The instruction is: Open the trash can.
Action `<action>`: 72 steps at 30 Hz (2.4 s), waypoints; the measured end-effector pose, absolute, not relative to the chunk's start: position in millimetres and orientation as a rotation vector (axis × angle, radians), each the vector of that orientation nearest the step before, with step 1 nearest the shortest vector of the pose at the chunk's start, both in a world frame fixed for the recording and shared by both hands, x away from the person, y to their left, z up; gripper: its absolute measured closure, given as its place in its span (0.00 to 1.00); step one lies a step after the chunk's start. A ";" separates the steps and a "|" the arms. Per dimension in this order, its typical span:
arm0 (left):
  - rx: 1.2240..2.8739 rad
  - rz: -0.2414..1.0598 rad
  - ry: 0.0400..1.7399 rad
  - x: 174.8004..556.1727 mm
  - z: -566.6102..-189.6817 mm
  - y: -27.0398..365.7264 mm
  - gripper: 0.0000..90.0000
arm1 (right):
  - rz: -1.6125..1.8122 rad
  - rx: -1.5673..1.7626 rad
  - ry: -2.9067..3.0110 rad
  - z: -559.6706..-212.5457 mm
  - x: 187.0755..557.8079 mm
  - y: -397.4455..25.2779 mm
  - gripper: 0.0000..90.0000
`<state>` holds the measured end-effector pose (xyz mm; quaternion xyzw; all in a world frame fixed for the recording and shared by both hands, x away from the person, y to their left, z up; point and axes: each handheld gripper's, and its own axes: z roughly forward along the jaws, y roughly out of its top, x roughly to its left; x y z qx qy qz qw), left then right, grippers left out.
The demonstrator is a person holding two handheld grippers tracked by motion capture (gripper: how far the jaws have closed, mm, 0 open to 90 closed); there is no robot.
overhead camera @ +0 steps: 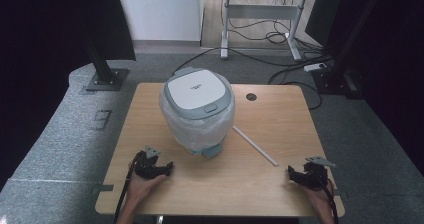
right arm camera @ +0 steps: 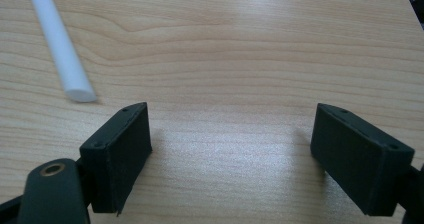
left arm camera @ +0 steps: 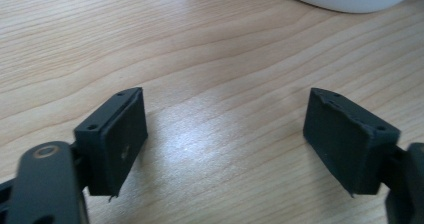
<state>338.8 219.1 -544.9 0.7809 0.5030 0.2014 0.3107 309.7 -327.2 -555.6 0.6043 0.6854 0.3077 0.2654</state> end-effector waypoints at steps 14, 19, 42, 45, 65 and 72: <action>1.919 0.585 1.330 329.0 -523.4 228.1 0.63 | 0.831 1.636 1.848 -555.6 310.6 -326.8 0.18; 1.859 0.562 1.293 324.3 -513.2 231.6 0.76 | 0.831 1.636 1.848 -555.6 310.7 -326.8 0.18; 1.679 0.484 1.087 308.3 -462.5 234.8 0.99 | 0.833 1.633 1.849 -555.7 311.6 -326.8 0.18; 1.669 0.477 1.072 308.3 -457.4 234.1 0.99 | 0.832 1.633 1.849 -555.7 311.5 -326.8 0.18; 1.658 0.475 0.927 315.5 -408.8 210.4 0.99 | 0.831 1.636 1.846 -555.6 311.2 -326.5 0.18; 1.659 0.477 0.892 316.6 -394.6 203.5 0.99 | 0.831 1.636 1.846 -555.6 311.1 -326.5 0.18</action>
